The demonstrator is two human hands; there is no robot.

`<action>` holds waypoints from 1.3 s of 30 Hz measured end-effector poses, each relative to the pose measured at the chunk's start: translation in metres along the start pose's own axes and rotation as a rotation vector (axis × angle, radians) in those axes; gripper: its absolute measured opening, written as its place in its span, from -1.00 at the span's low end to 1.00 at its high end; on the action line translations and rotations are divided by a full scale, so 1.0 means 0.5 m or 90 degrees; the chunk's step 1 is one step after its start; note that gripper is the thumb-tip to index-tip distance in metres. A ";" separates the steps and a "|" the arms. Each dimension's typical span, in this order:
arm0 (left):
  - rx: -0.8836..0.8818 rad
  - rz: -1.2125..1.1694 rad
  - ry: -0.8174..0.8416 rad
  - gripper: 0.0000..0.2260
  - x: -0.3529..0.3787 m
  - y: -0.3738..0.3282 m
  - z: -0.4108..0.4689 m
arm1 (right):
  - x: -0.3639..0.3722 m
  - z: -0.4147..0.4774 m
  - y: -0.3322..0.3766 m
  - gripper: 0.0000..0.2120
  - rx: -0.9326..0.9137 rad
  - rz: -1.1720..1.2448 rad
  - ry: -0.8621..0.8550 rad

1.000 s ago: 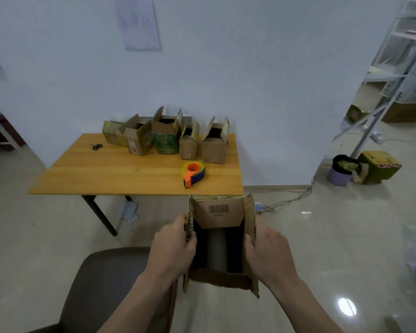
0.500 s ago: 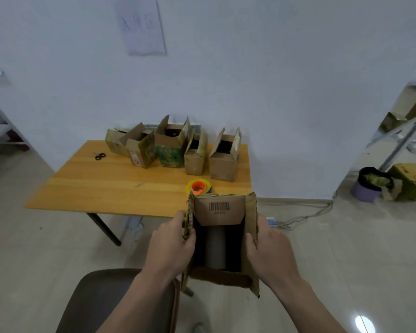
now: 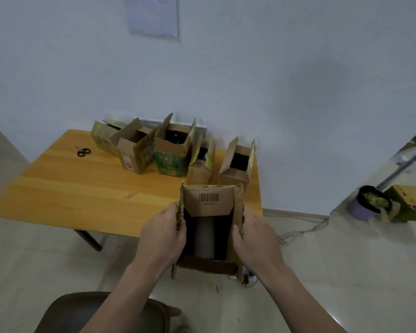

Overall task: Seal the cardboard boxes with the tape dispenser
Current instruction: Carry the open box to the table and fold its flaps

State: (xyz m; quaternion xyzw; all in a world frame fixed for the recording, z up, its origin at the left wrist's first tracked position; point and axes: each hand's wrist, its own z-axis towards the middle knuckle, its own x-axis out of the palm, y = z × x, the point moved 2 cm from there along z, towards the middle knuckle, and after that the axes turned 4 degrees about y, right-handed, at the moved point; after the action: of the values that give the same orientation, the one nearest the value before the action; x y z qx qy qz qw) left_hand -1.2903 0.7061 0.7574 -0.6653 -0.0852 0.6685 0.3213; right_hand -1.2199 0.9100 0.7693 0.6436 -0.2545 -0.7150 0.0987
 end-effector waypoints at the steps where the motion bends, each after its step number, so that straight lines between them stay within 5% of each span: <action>1: 0.004 0.004 0.001 -0.93 -0.003 0.010 0.021 | 0.008 0.023 0.006 -0.69 0.003 0.006 0.010; 11: -0.041 0.028 0.014 -0.72 -0.007 0.071 0.197 | 0.055 0.200 0.007 -0.23 0.014 0.093 0.096; 19: -0.064 0.044 -0.003 -0.93 -0.001 0.072 0.308 | 0.084 0.332 -0.028 -0.30 -0.015 0.171 0.060; 39: -0.093 0.070 0.047 -0.83 -0.032 0.203 0.465 | 0.187 0.487 0.049 -0.31 0.004 0.214 0.085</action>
State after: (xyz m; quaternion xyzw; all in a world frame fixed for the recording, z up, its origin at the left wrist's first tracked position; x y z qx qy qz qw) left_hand -1.5434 0.6914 0.7391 -0.7148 -0.0851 0.6523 0.2372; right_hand -1.4748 0.9030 0.7105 0.6383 -0.3537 -0.6432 0.2317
